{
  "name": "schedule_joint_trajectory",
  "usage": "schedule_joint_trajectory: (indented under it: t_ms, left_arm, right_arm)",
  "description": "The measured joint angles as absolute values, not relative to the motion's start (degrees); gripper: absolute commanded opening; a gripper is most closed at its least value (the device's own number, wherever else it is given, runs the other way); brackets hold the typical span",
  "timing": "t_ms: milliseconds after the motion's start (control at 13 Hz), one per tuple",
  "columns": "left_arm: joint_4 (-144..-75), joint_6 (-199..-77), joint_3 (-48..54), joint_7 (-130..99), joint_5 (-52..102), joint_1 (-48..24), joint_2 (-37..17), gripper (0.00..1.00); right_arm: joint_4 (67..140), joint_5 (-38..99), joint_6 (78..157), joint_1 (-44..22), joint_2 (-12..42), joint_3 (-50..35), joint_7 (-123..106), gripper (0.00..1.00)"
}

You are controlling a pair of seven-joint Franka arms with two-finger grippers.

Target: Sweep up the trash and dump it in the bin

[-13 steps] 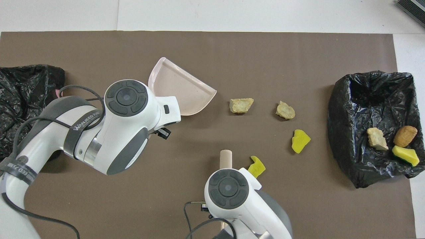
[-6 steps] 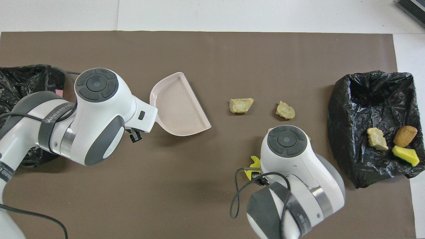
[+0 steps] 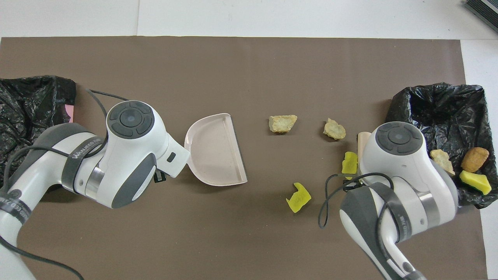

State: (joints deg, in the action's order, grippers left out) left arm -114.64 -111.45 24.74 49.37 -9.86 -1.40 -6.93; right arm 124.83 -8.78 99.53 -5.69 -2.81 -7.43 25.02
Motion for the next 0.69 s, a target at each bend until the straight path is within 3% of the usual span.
schedule_joint_trajectory:
  t_ms: [308, 692]
  left_arm:
    - [-118.2, -115.89, 24.72, 52.18, -9.86, -1.98, -5.99, 0.0]
    - [-120.14, -118.38, 24.6, 53.34, -9.86, -2.01, -5.82, 0.0]
  right_arm:
    - [133.63, -9.67, 108.95, 0.01, -4.81, -7.45, 18.42, 0.0]
    - [136.47, -7.28, 116.18, -5.06, -3.71, -8.3, 18.41, 0.0]
